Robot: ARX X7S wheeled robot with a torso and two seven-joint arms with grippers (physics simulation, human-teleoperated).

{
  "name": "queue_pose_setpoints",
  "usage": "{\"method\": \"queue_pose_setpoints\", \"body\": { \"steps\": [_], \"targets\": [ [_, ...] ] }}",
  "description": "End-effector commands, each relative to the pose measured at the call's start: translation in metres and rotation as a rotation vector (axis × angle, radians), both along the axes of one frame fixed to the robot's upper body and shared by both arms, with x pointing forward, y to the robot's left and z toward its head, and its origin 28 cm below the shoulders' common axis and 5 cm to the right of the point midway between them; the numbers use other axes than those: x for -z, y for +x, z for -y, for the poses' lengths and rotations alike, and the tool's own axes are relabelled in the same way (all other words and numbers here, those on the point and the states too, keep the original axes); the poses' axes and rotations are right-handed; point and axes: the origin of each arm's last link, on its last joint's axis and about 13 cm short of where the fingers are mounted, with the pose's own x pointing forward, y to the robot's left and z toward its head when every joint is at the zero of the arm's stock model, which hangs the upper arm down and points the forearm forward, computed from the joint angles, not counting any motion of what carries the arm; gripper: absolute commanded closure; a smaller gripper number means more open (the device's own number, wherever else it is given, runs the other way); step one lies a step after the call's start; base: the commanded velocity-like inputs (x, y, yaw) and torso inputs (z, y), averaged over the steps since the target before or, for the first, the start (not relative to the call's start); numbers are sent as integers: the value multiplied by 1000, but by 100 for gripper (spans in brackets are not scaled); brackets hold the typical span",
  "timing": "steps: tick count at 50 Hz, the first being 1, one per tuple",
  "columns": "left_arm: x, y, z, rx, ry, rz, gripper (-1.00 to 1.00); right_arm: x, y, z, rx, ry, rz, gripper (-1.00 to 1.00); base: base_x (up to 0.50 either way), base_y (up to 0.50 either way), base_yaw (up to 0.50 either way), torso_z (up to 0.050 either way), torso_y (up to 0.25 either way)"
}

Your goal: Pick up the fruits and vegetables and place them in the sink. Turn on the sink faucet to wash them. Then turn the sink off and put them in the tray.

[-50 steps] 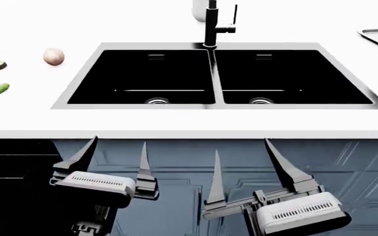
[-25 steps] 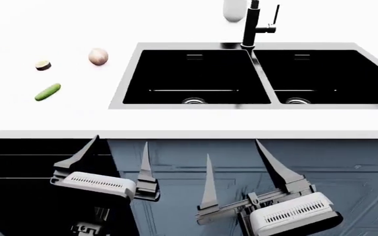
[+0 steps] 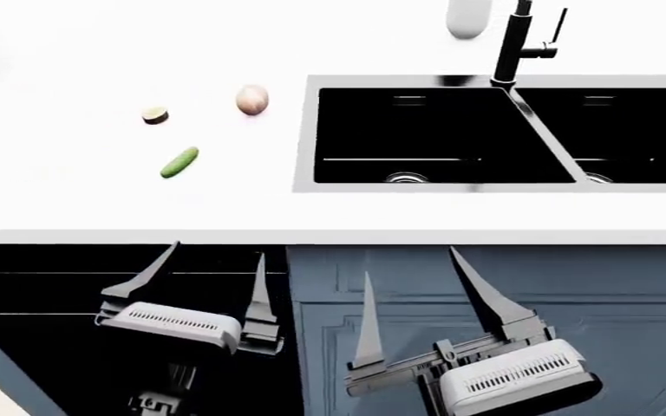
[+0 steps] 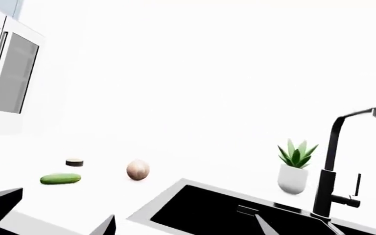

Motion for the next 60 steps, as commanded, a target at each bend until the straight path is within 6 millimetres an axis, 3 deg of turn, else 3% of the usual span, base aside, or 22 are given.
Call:
{"method": "queue_pose_setpoints", "body": {
  "steps": [1, 16, 25, 28, 31, 33, 39, 44, 48, 54, 60],
  "targets": [
    [0, 2, 1, -7, -15, -23, -100, -1, -1, 0, -5, 3, 5, -100, 0, 500, 0, 50, 0],
    [7, -4, 5, 87, 25, -40, -100, -9, 0, -5, -16, -33, 24, -100, 0, 500, 0, 50, 0],
    [4, -3, 4, 71, -7, -45, -100, -9, 0, -4, 1, 0, 37, -100, -1, 500, 0, 50, 0],
    [3, -1, 3, 46, -49, -83, -100, -12, 0, -3, -47, 94, -2, -100, 0, 167, 0, 17, 0],
    [-12, 7, -1, 6, 0, -40, -100, -27, 7, 4, -66, 71, -17, -100, 0, 0, 0, 0, 0],
    [-33, 12, -7, 40, -58, -71, -100, -46, 23, 11, -57, 10, -30, -100, 0, 0, 0, 0, 0],
    [-111, 31, -24, 225, -41, -147, -100, -119, 63, 24, -129, -53, -58, -100, 0, 0, 0, 0, 0],
    [-168, 55, -24, 443, 55, -197, -100, -197, 96, 32, -274, -141, -103, -100, 0, 0, 0, 0, 0],
    [-206, 90, -32, 434, 91, -184, -100, -229, 126, 46, -295, -148, -227, -100, 0, 0, 0, 0, 0],
    [-214, 103, -48, 413, 171, -323, -100, -248, 159, 55, -348, -110, -404, -100, 0, 0, 0, 0, 0],
    [-221, 99, -50, 416, 197, -363, -100, -255, 154, 56, -371, -202, -479, -100, 360, -184, 0, 0, 0]
  ]
}}
